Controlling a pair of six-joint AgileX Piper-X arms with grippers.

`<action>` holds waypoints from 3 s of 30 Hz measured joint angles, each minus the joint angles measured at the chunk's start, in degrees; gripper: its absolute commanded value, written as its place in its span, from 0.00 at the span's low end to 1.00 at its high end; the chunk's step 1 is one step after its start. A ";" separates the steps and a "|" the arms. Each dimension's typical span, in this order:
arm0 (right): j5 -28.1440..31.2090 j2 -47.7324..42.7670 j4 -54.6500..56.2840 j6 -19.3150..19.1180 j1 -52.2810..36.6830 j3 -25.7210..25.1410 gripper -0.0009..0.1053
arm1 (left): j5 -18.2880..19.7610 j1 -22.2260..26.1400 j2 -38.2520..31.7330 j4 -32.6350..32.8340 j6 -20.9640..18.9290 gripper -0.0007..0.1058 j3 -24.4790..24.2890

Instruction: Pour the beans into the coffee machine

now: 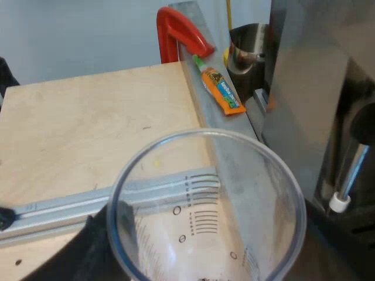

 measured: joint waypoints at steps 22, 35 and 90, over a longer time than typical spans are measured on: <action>-2.59 13.19 -11.90 0.04 -1.63 0.00 0.70 | 3.91 0.00 21.71 -19.05 0.00 0.01 3.23; -2.75 13.49 -14.61 2.46 -4.08 0.00 0.70 | 8.63 0.00 31.46 -29.18 0.31 0.01 3.23; -4.31 13.49 -14.61 3.97 -6.92 0.00 0.70 | 1.33 0.00 34.18 -43.66 2.45 0.57 13.95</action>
